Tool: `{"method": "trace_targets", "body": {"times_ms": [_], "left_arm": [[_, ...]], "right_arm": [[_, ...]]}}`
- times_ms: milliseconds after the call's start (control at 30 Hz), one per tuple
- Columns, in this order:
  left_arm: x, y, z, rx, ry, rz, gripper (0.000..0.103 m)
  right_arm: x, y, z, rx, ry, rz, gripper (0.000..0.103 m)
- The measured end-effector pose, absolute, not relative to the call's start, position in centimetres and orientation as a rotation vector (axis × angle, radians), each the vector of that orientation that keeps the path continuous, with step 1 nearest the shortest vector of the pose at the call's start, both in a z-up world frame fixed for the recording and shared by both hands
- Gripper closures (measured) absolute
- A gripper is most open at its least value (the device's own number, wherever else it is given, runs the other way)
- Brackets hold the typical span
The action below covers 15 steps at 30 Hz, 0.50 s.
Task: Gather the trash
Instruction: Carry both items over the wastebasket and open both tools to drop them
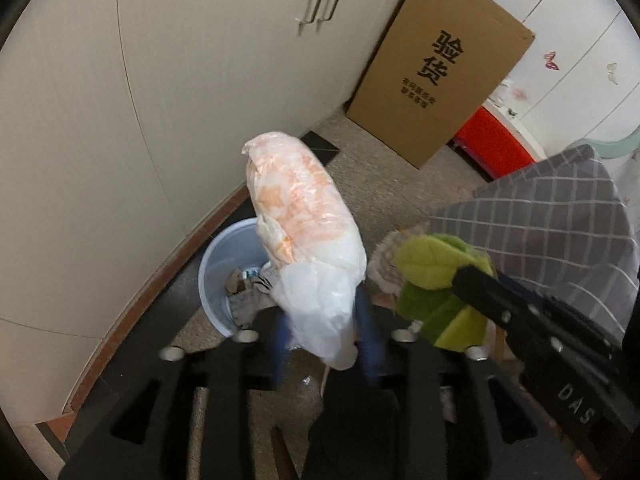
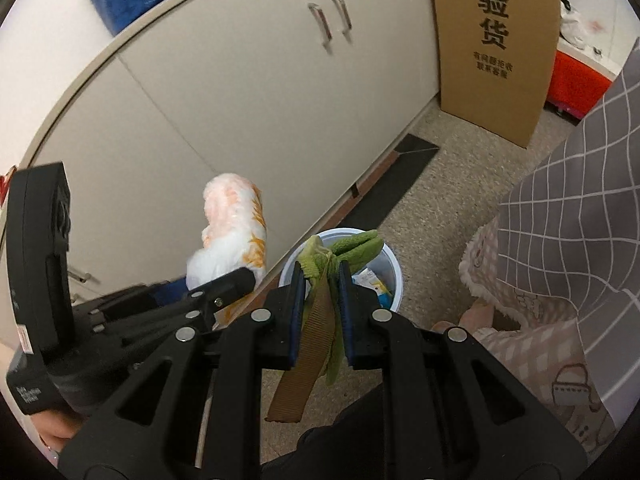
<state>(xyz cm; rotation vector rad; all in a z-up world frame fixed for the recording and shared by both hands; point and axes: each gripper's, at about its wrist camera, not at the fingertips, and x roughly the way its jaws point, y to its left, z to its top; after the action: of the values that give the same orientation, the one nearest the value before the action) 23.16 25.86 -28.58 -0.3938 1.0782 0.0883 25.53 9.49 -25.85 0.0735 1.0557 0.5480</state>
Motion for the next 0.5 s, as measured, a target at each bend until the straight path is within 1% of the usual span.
{"method": "trace_targets", "body": {"times_ms": [33,67,300,500], "left_arm": [[23.5,26.1,-28.7,-0.390,1.079,0.120,0.034],[23.6,26.3,-28.8,-0.389,1.073,0.153,0.026],[22.5,28.0,-30.6,-0.428,1.084,0.201,0.026],[22.0,28.9,-31.3,-0.448,1.095,0.240,0.026]], "right_arm": [[25.8,9.5,-26.2,0.077,1.066,0.546,0.086],[25.8,9.5,-26.4,0.076,1.070,0.547,0.086],[25.8,10.5,-28.1,0.059,1.113,0.557,0.086],[25.6,11.6,-28.1,0.036,1.122,0.569,0.086]]}}
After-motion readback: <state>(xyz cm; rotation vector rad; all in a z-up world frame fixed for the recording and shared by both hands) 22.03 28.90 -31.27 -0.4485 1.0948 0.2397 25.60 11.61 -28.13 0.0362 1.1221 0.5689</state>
